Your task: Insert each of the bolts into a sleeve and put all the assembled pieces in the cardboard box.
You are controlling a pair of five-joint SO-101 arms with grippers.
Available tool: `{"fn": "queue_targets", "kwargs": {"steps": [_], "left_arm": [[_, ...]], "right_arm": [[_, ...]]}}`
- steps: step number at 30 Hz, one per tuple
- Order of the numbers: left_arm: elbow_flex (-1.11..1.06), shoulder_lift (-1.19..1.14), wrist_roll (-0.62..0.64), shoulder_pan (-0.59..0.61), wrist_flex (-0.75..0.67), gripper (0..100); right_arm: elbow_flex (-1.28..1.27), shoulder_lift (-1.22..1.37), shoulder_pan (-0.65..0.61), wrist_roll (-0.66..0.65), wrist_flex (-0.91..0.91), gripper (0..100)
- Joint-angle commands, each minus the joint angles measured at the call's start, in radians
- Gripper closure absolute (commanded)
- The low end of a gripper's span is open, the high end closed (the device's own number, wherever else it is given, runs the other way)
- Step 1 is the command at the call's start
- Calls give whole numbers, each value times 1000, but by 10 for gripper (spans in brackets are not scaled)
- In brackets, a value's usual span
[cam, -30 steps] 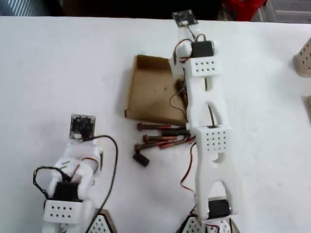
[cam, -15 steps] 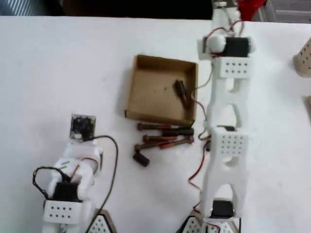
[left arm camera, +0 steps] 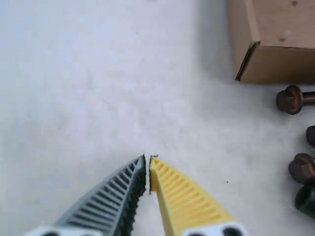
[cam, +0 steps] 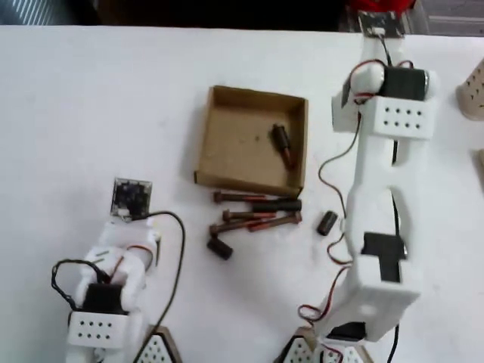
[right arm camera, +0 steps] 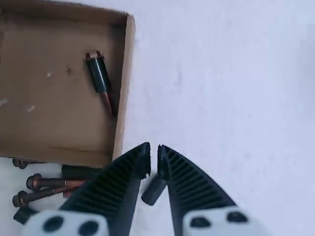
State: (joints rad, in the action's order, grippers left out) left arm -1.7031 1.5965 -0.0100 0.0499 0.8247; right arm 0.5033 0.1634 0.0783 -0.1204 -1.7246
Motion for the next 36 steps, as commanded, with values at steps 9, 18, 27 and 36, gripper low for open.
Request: {"fn": "queue_targets", "kwargs": {"steps": [9, 18, 27, 36], "left_arm": [[5, 12, -12, 5, -32, 946], [6, 12, -12, 7, -25, 950], [11, 12, -9, 7, -2, 950], [12, 12, -11, 7, 0, 950]], "right_arm": [[-529, -318, 94, 97, 33, 982], [-861, -483, 197, 84, 133, 982], [-1185, -682, 211, 8, 317, 982], [-1260, -702, 150, 9, 401, 981]]}}
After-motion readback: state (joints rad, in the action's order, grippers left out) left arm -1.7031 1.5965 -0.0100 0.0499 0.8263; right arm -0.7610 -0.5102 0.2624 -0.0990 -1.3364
